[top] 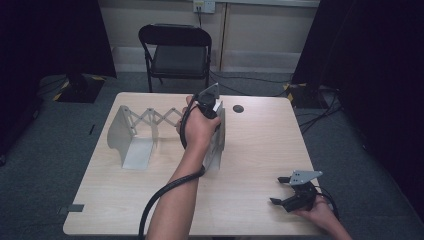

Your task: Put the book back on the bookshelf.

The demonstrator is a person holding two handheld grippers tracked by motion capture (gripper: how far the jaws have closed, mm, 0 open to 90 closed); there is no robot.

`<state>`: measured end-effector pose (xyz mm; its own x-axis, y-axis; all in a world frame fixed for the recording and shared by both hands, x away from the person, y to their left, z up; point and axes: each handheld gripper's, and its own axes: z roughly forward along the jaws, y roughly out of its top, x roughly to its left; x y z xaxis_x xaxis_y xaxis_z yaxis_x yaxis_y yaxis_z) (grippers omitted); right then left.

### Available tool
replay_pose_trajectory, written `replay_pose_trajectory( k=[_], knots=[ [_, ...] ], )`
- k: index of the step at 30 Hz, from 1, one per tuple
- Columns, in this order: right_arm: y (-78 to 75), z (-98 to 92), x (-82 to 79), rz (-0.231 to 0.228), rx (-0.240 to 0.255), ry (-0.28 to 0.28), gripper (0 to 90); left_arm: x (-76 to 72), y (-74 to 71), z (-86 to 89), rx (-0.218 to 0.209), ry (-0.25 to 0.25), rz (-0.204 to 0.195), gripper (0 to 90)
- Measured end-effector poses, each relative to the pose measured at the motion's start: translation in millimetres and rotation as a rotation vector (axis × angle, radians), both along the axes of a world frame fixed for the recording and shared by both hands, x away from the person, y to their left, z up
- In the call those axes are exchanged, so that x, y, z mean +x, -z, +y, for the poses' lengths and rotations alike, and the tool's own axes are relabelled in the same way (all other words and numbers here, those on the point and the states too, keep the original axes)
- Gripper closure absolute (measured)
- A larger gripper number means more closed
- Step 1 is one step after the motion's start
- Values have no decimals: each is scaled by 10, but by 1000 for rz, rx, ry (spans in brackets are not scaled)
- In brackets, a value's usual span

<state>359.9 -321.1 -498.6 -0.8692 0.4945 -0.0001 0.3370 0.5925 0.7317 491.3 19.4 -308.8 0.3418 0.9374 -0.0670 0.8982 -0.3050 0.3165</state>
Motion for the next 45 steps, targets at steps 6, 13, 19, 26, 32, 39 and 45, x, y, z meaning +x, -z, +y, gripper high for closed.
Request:
replay_pose_trajectory(
  k=[6, 13, 19, 26, 32, 39, 45],
  knots=[
    [0, 0, 0, 1, 0, 0, 132, -2, -1, 5, 0, 1, -9, 530],
    [0, 0, 0, 1, 0, 0, 132, 7, 19, 9, -7, -8, -17, 530],
    [0, 0, 0, 1, 1, 0, 132, 16, 13, 3, -7, -6, -25, 529],
    [0, 0, 0, 1, 1, 0, 132, 5, 36, 3, -4, -3, -36, 528],
    [0, 1, -1, 1, 1, 0, 131, -18, 68, 3, 6, 3, -33, 518],
    [1, 2, -2, 1, 0, 1, 131, -58, 77, -39, 11, 14, -41, 509],
    [1, 2, -1, 1, 0, 1, 131, -63, 85, -5, -9, 19, -44, 486]
  ],
)
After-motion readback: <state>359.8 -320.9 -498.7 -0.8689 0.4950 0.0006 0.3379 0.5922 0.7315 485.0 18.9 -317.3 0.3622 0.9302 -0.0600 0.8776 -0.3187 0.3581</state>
